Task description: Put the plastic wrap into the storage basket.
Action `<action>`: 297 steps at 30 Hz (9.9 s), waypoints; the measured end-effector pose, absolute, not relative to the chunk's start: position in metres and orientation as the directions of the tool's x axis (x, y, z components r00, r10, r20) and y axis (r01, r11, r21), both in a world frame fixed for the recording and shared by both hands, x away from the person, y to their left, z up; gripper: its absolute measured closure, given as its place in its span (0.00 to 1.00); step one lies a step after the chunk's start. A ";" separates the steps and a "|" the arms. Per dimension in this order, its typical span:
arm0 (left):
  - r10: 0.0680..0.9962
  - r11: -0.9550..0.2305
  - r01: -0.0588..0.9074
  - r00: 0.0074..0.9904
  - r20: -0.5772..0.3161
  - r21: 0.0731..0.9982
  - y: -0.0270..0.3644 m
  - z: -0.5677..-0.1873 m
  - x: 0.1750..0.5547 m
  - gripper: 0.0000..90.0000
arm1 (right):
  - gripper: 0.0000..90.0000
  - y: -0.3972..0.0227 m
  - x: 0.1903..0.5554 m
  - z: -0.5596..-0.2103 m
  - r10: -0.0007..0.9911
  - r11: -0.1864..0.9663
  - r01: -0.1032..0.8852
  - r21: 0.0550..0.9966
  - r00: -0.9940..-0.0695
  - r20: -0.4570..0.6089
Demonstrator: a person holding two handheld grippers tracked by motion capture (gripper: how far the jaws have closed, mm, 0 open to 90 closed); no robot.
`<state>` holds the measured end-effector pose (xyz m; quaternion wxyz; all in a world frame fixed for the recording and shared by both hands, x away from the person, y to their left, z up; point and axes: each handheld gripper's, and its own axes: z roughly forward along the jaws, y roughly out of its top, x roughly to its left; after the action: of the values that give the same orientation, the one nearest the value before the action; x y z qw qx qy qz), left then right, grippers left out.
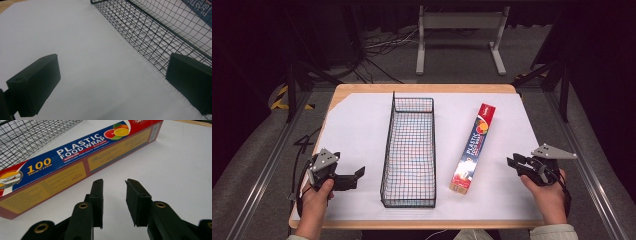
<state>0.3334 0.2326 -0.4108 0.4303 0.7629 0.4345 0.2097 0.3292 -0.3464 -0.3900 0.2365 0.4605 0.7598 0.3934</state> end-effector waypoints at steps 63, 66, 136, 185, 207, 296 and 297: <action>0.840 -0.274 0.567 0.534 -0.093 0.777 0.247 -0.389 0.334 0.01 | 0.99 -0.226 0.369 -0.336 0.696 0.530 0.578 0.620 -0.715 0.071; 0.842 -0.276 0.564 0.533 -0.088 0.778 0.248 -0.389 0.335 0.01 | 1.00 -0.220 0.372 -0.337 0.688 0.542 0.583 0.605 -0.721 0.078; 0.859 -0.240 0.573 0.502 -0.104 0.783 0.263 -0.388 0.336 0.01 | 1.00 -0.162 0.372 -0.398 0.631 0.743 0.625 0.241 -0.774 0.062; 0.876 -0.204 0.614 0.462 -0.138 0.762 0.268 -0.396 0.339 0.01 | 0.35 -0.263 0.349 -0.338 0.724 0.555 0.559 0.616 -0.689 -0.028; 0.882 -0.207 0.612 0.454 -0.126 0.763 0.270 -0.397 0.341 0.01 | 0.09 -0.280 0.382 -0.314 0.880 0.387 0.504 0.772 -0.452 -0.146; 0.886 -0.213 0.630 0.448 -0.125 0.747 0.271 -0.405 0.344 0.01 | 0.42 -0.283 0.483 -0.405 0.987 0.144 0.978 0.148 -0.132 -0.091; 0.886 -0.212 0.630 0.447 -0.125 0.747 0.271 -0.405 0.345 0.01 | 0.43 -0.282 0.482 -0.404 0.988 0.133 0.980 0.150 -0.119 -0.095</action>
<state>0.3446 0.2711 -0.4053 0.3814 0.7603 0.4984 0.1677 0.4823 -0.2820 -0.4043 0.0858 0.6580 0.7477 0.0250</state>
